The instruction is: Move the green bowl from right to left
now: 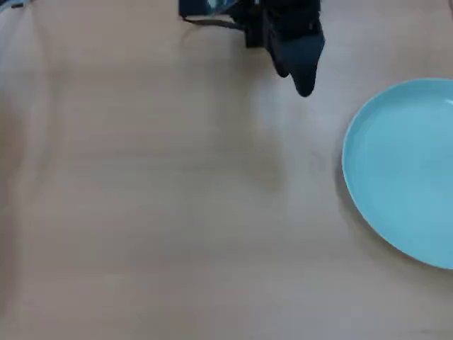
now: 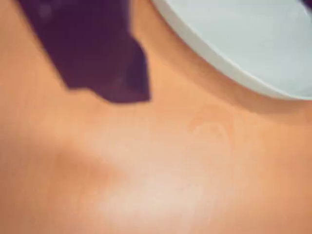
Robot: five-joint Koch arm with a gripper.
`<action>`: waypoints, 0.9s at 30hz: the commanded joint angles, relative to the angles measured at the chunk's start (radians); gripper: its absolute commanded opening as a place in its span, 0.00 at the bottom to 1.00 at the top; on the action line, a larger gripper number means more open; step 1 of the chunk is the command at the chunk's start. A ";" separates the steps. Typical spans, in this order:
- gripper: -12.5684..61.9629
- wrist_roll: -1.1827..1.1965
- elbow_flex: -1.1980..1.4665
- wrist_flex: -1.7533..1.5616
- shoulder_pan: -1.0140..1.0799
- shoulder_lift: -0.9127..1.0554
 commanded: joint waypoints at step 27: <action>0.75 -0.009 0.870 -1.020 0.034 0.135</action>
